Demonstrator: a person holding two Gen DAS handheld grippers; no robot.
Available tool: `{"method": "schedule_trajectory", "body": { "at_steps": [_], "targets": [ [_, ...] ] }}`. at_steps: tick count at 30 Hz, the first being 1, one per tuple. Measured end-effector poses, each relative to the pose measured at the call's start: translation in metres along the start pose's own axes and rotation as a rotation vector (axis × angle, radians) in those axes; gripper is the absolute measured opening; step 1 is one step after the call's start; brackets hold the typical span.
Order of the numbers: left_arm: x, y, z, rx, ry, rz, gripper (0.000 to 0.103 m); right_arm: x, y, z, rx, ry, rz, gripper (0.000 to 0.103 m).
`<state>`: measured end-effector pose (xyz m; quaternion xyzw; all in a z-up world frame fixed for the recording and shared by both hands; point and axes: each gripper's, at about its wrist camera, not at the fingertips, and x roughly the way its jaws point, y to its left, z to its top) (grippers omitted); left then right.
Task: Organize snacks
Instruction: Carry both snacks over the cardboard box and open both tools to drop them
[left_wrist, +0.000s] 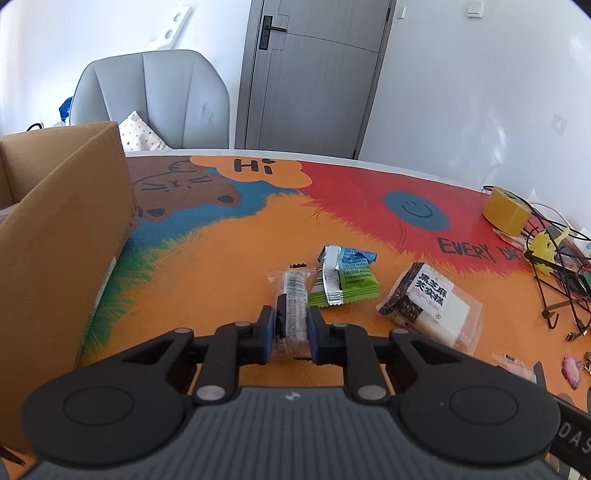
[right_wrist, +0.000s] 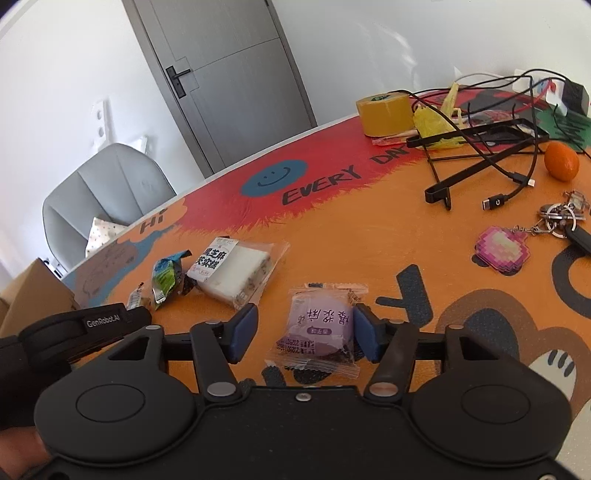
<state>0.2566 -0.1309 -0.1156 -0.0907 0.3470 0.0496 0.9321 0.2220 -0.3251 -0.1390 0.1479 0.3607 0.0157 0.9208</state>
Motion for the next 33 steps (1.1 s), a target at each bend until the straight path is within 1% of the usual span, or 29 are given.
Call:
{"method": "schedule_trajectory", "body": {
  "at_steps": [3, 5, 6, 7, 8, 10, 16, 24, 33],
  "targets": [
    [-0.008, 0.003, -0.003, 0.0, -0.012, -0.014, 0.018, 0.0, 0.005, -0.003, -0.029, -0.008, -0.022, 0.058],
    [-0.015, 0.004, -0.005, 0.004, -0.023, -0.023, 0.018, -0.001, 0.008, -0.005, -0.056, -0.017, -0.059, 0.049],
    [-0.018, 0.005, -0.006, 0.005, -0.025, -0.028, 0.018, -0.003, 0.007, -0.006, -0.056, -0.018, -0.054, 0.042],
    [-0.021, 0.006, -0.007, 0.005, -0.027, -0.032, 0.018, -0.005, 0.006, -0.007, -0.048, -0.016, -0.037, 0.039],
    [-0.024, 0.007, -0.007, 0.003, -0.031, -0.037, 0.018, -0.007, 0.004, -0.007, -0.037, -0.008, -0.019, 0.036],
    [-0.032, 0.009, -0.008, 0.0, -0.038, -0.042, 0.018, -0.012, 0.003, -0.009, -0.019, -0.004, -0.006, 0.034],
    [-0.053, 0.016, -0.01, -0.01, -0.064, -0.065, 0.018, -0.029, 0.011, -0.016, -0.023, -0.031, 0.0, 0.033],
    [-0.088, 0.035, -0.016, -0.028, -0.117, -0.101, 0.018, -0.058, 0.03, -0.024, -0.032, -0.087, 0.014, 0.033],
    [-0.13, 0.052, -0.02, -0.028, -0.193, -0.103, 0.018, -0.088, 0.056, -0.031, -0.056, -0.145, 0.068, 0.033]
  ]
}}
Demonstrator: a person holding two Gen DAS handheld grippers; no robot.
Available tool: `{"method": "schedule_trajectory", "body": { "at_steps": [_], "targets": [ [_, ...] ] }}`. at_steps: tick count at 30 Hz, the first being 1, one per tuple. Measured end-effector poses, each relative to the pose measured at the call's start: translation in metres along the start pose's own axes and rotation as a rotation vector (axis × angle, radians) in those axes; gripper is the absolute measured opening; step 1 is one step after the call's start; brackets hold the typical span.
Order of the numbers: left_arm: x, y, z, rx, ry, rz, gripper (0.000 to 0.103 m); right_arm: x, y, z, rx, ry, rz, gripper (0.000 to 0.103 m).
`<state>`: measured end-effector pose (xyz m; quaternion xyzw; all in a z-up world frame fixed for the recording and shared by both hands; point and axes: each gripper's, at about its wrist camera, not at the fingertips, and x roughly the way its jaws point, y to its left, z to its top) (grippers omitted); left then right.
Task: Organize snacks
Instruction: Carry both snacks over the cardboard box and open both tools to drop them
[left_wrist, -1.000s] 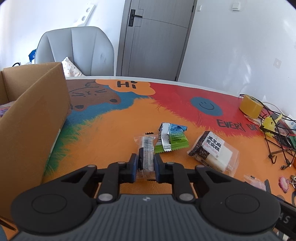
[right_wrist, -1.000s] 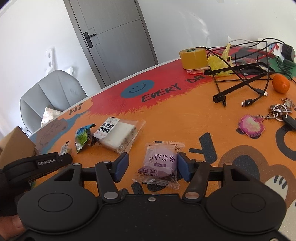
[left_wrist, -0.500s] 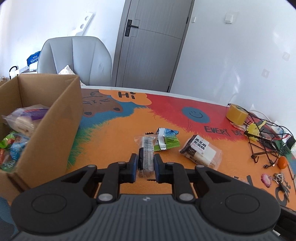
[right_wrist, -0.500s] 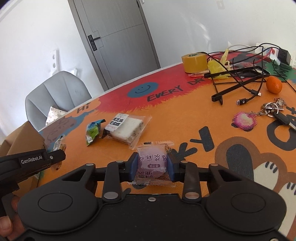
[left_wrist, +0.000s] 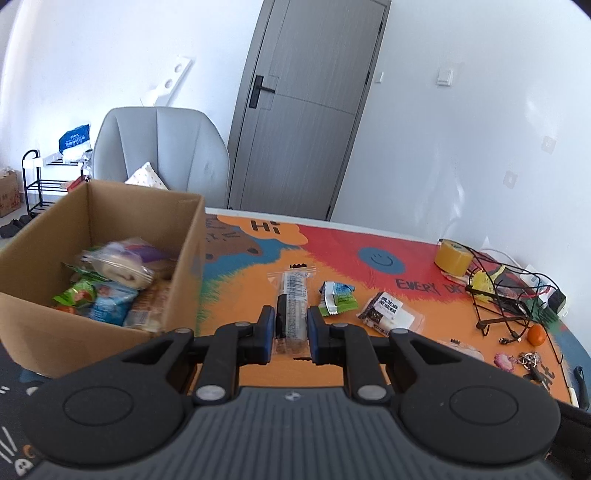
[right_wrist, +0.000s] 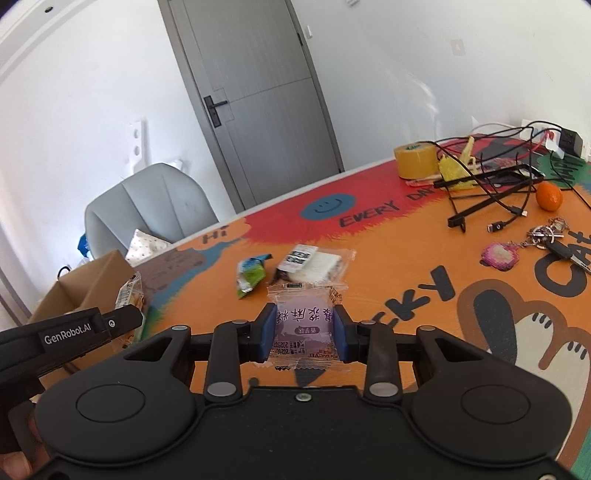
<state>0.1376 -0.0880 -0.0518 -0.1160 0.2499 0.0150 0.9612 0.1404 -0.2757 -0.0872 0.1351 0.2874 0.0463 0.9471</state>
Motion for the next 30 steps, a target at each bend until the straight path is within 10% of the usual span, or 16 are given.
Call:
{"method": "schedule_trajectory", "body": {
  "at_steps": [30],
  "targets": [
    [-0.071, 0.097, 0.038, -0.09, -0.126, 0.085, 0.018, -0.018, 0.1, 0.012, -0.106, -0.064, 0.144, 0.033]
  ]
}}
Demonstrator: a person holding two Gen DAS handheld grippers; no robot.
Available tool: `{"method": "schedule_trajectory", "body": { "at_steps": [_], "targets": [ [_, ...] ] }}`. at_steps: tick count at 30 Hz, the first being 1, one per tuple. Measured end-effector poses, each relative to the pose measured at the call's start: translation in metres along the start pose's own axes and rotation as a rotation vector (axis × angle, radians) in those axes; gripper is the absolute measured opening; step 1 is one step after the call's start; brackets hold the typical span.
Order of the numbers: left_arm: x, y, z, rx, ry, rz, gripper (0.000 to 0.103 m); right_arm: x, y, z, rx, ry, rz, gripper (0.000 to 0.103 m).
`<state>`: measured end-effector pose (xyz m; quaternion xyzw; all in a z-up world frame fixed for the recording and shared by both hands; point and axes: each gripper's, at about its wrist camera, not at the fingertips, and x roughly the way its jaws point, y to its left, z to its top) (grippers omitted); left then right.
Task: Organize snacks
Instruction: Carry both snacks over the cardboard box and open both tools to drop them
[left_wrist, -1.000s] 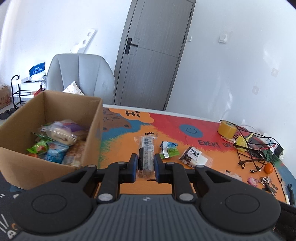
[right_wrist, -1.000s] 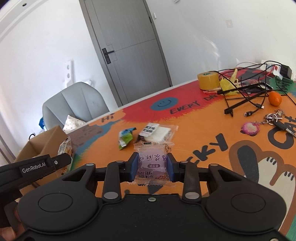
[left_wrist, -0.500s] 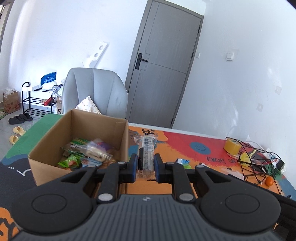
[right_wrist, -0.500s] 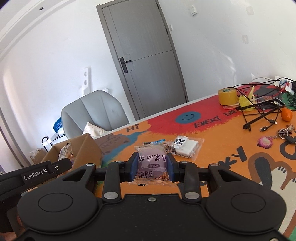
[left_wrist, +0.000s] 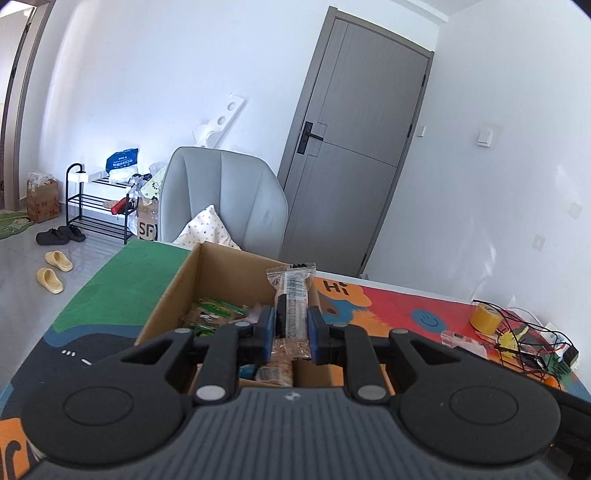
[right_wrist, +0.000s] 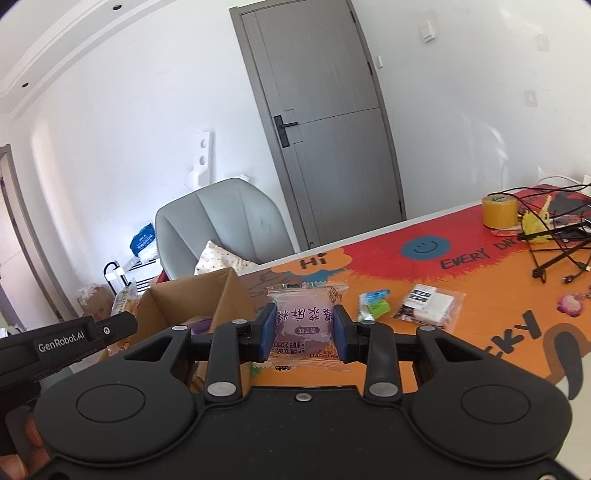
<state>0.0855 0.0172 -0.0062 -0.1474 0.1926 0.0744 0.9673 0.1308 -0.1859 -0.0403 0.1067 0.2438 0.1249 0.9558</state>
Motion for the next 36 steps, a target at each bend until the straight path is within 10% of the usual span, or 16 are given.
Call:
{"method": "schedule_trajectory", "body": {
  "at_steps": [28, 36],
  "targets": [
    [0.036, 0.066, 0.014, -0.083, 0.059, 0.094, 0.024, 0.061, 0.071, 0.001, -0.06, 0.072, 0.147, 0.033],
    [0.028, 0.073, 0.016, -0.098, 0.053, 0.116, 0.042, 0.063, 0.079, 0.0, -0.044, 0.101, 0.172, 0.042]
  ]
}}
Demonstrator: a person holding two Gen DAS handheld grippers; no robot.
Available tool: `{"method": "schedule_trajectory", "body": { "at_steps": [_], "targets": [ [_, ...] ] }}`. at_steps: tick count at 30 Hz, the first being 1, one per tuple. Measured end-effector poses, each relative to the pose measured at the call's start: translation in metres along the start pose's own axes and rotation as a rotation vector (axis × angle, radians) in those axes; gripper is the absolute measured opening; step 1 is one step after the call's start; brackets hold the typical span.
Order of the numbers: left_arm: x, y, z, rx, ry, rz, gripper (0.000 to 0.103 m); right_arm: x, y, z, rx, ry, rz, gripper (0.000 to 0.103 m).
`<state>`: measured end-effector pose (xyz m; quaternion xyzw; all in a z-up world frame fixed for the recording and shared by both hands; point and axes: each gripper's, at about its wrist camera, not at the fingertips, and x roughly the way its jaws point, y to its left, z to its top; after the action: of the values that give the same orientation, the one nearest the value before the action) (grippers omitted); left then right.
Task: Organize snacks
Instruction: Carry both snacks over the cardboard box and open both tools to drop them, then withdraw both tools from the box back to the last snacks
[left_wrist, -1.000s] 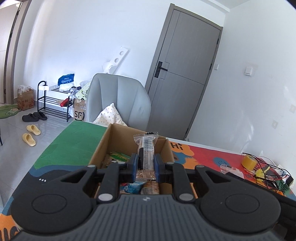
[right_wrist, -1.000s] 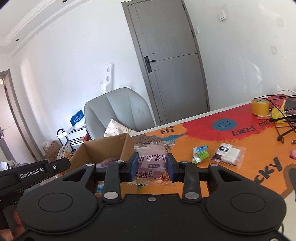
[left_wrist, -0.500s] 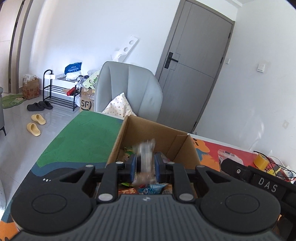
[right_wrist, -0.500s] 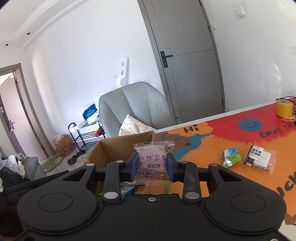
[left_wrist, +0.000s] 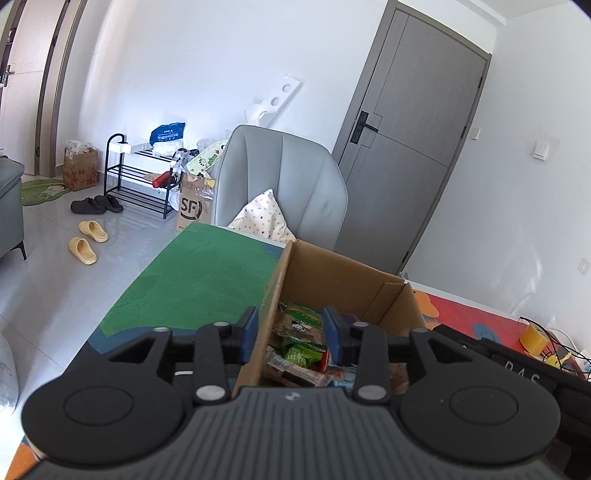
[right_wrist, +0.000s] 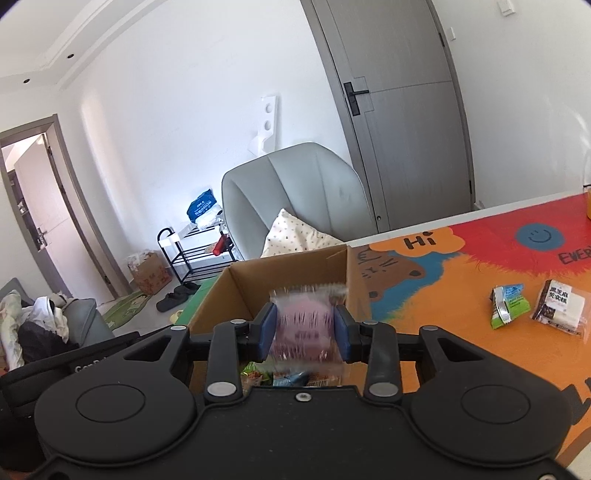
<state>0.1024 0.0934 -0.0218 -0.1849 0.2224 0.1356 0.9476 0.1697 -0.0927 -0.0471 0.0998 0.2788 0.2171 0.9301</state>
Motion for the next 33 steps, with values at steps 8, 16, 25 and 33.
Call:
{"method": "schedule_trajectory", "body": {
  "at_steps": [8, 16, 25, 33],
  "targets": [
    [-0.008, -0.01, -0.003, 0.009, -0.018, -0.005, 0.084, -0.022, -0.022, 0.0, 0.048, -0.03, -0.071, 0.063],
    [-0.005, -0.037, -0.017, 0.061, 0.012, 0.01, 0.091, -0.044, -0.051, -0.011, 0.09, -0.021, -0.121, 0.076],
    [-0.013, -0.07, -0.031, 0.121, 0.017, -0.009, 0.092, -0.072, -0.08, -0.015, 0.122, -0.043, -0.168, 0.095],
    [-0.018, -0.096, -0.04, 0.157, 0.016, -0.043, 0.097, -0.092, -0.105, -0.015, 0.151, -0.069, -0.207, 0.101]
  ]
}}
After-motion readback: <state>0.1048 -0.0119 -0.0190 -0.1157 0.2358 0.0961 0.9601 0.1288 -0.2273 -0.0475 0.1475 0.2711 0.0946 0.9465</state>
